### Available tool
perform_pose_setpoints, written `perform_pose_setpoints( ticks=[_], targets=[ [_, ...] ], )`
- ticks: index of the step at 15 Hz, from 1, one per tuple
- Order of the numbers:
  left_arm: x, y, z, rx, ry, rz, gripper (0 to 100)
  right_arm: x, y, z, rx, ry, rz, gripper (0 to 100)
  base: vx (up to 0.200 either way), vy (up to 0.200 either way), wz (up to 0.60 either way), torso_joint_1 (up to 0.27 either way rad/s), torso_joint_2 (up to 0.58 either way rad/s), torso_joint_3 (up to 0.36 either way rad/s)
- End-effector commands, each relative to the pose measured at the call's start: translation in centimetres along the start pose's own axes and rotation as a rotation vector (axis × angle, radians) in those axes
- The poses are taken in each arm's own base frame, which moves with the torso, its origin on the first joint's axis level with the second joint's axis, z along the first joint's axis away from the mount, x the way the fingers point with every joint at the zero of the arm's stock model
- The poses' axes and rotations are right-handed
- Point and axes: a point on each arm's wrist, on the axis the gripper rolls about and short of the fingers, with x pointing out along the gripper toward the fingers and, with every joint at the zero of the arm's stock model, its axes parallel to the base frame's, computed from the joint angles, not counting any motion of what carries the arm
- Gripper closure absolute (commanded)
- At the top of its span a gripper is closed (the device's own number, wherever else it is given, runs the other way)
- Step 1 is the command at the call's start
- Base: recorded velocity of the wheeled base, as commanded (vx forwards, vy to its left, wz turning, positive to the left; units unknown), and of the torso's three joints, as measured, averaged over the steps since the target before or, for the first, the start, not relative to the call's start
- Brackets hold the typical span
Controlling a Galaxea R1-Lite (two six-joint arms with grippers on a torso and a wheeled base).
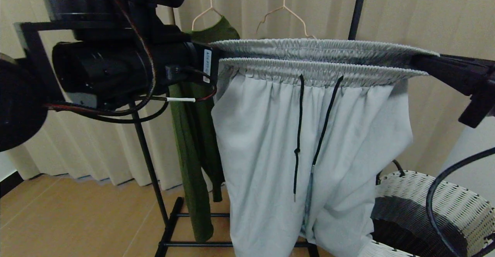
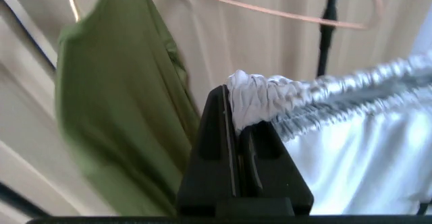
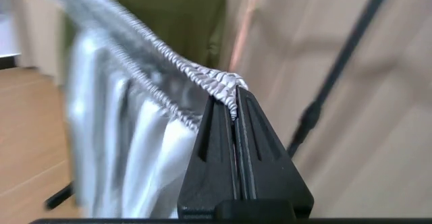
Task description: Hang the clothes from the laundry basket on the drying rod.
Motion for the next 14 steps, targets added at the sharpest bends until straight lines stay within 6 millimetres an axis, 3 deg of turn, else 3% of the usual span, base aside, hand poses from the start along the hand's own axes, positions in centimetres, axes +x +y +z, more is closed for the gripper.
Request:
perform_pose_setpoints(
  ticks=[1, 4, 8, 12, 14],
  targets=[
    [3.1, -0.7, -0.7, -0.004, 0.020, 0.011, 100, -2.7, 0.4, -0.4, 0.000, -0.030, 0.067, 100, 0.000, 0.000, 0.00, 0.000, 0.00, 0.000],
    [4.8, -0.8, -0.6, -0.036, 0.008, 0.022, 100, -4.5, 1.0, -1.2, 0.020, -0.039, 0.231, 100, 0.000, 0.000, 0.00, 0.000, 0.00, 0.000],
    [5.0, -0.8, -1.0, -0.036, 0.017, 0.026, 100, -4.4, 1.1, -1.3, 0.026, -0.014, 0.250, 100, 0.000, 0.000, 0.00, 0.000, 0.00, 0.000],
    [3.5, -0.4, -1.1, -0.033, 0.035, 0.025, 100, -2.3, 0.5, -1.7, 0.029, 0.025, 0.212, 100, 0.000, 0.000, 0.00, 0.000, 0.00, 0.000],
    [0.9, 0.1, -1.1, -0.028, 0.051, 0.015, 100, 0.5, -1.3, -1.7, 0.030, 0.056, 0.137, 100, 0.000, 0.000, 0.00, 0.000, 0.00, 0.000]
  ],
)
